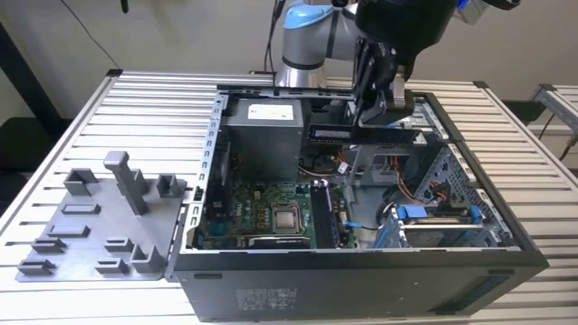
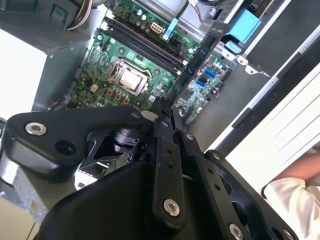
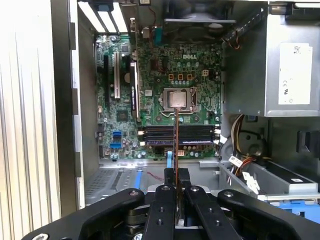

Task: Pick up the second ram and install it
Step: 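Pick up the second ram and move it above second insertion slot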

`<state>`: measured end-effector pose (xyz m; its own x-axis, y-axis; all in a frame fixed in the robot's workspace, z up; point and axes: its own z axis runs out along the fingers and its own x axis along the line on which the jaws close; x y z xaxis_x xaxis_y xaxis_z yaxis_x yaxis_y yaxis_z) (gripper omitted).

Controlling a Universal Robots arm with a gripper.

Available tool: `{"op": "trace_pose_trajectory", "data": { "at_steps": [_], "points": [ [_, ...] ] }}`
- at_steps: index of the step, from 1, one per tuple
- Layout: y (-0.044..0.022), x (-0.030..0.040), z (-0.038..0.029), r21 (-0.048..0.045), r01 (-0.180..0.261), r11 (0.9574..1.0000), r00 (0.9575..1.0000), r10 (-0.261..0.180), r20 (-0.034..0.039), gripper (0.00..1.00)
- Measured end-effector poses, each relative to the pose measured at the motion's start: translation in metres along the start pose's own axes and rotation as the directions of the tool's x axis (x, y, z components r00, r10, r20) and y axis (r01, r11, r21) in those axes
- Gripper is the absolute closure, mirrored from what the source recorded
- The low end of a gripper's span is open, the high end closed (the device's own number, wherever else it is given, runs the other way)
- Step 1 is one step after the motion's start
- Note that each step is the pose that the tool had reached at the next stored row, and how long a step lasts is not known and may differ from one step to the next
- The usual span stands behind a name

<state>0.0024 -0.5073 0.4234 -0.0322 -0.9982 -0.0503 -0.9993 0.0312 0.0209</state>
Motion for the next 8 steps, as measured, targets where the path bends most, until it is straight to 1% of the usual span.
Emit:
{"op": "trace_pose_trajectory", "data": {
  "at_steps": [8],
  "points": [
    [0.0007,-0.0212,0.0010,0.0000,0.000,1.0000,1.0000,0.000,-0.0001,0.86]
  ]
}}
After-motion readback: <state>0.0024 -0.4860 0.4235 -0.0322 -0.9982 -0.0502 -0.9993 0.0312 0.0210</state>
